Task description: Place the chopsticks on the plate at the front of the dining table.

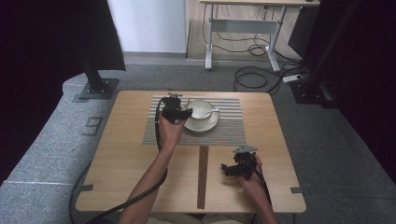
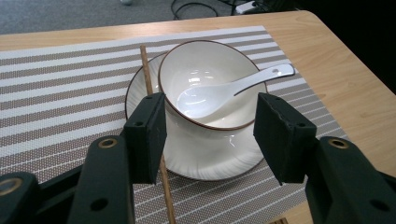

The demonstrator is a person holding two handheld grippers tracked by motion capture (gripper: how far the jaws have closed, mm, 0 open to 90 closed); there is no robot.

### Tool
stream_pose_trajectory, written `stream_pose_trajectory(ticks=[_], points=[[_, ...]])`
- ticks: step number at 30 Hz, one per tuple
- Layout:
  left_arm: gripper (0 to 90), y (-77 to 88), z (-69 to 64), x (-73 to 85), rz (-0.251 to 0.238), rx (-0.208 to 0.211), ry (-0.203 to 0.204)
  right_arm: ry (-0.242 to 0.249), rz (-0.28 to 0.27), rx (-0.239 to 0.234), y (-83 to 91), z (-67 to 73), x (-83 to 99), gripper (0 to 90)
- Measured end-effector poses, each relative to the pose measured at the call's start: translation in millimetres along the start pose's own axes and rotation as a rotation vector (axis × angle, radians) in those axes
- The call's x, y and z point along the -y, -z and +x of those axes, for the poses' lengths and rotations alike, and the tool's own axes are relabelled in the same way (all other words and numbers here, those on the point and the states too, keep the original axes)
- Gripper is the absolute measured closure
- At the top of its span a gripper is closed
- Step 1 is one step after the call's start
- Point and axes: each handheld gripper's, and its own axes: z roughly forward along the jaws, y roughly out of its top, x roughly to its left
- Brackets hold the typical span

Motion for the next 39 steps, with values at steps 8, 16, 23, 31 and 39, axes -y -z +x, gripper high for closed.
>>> stream_pose_trajectory(ticks=[8,16,23,31,39], points=[[43.5,6.4,-8.4,5.5,0.0,0.017,-0.033,0.0,0.0,0.0,0.0,0.0,0.0,0.0],[43.3,10.5,-17.1,15.3,0.013,0.034,-0.062,0.001,-0.001,0.0,-0.1,-0.1,0.0,0.0],[42.7,13.3,-21.1,22.6,0.019,0.055,-0.069,0.0,-0.001,0.0,-0.1,0.0,0.0,0.0],[42.4,20.2,-28.4,33.2,0.024,0.105,-0.073,0.0,-0.001,0.0,-0.1,0.0,0.0,0.0],[42.4,21.5,-34.3,43.1,0.038,0.11,-0.097,-0.001,-0.001,0.0,-0.1,0.0,0.0,0.0]])
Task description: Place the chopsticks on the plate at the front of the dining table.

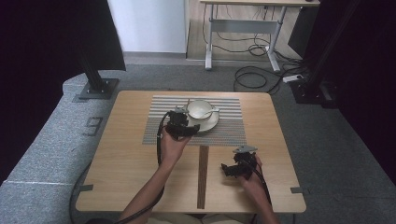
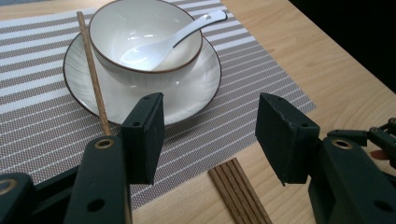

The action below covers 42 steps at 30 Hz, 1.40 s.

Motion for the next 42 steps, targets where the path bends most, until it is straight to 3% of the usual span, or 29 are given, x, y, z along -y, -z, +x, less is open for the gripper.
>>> stream_pose_trajectory(ticks=[15,17,42], points=[[42.1,2.0,-11.9,16.1,0.02,0.035,-0.023,-0.001,0.001,0.0,0.1,0.1,0.0,0.0],[42.1,1.0,-11.7,20.4,0.025,0.059,-0.009,-0.001,0.001,0.0,0.1,0.1,0.0,0.0],[42.0,-5.9,-23.3,50.5,0.081,0.066,-0.048,0.0,0.001,0.0,0.1,0.0,0.0,0.0]])
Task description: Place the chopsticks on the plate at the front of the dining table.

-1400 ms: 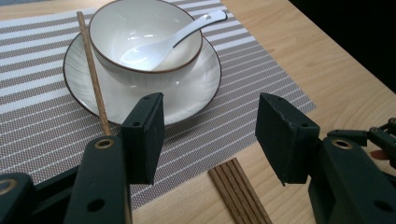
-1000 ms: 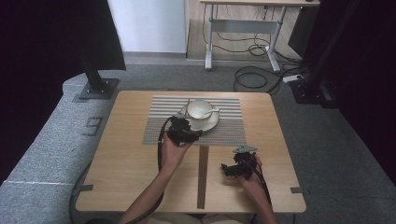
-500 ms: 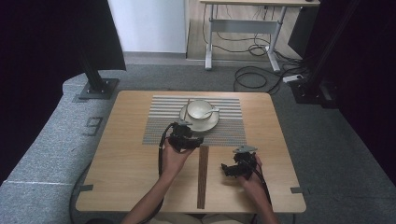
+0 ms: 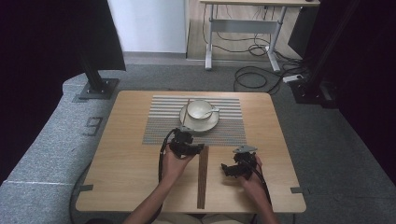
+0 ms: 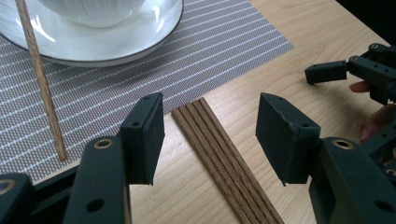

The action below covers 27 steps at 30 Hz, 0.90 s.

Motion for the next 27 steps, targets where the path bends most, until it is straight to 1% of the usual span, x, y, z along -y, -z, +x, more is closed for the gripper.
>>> stream_pose_trajectory(ticks=[5,10,15,21,27], points=[[42.1,-1.0,-0.2,4.5,0.007,-0.002,-0.002,0.001,-0.001,0.0,0.0,-0.1,0.0,0.0],[42.1,-4.1,-1.5,11.1,0.021,-0.006,-0.014,0.001,-0.001,0.0,0.0,-0.1,0.0,0.0],[42.1,-5.0,-1.8,15.3,0.026,-0.004,-0.013,0.0,-0.001,-0.001,0.0,0.0,0.0,0.0],[42.1,-5.5,-4.1,20.9,0.042,-0.009,-0.031,0.0,-0.002,0.0,0.0,0.0,0.0,0.0],[42.2,-5.2,-5.9,23.9,0.045,-0.01,-0.038,0.0,-0.002,-0.001,0.0,0.0,0.0,0.0]])
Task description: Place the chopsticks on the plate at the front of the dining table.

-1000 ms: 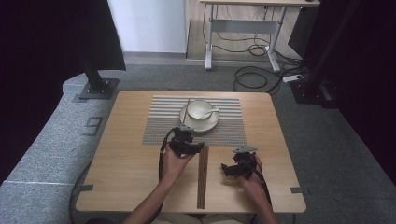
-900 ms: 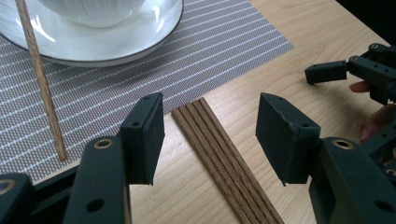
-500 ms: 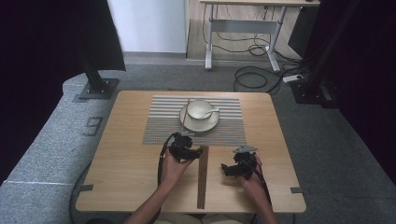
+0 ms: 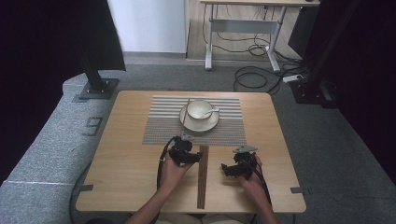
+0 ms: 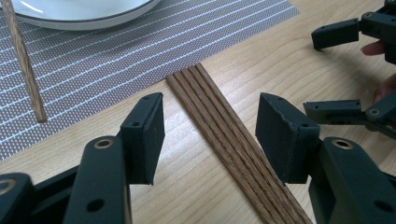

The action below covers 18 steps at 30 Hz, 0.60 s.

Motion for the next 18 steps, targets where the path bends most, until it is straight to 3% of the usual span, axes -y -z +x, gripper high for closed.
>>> stream_pose_trajectory(ticks=[18], points=[[42.1,-2.4,-7.2,12.9,0.015,0.001,-0.013,0.001,0.0,0.0,0.0,-0.1,0.0,0.0]])
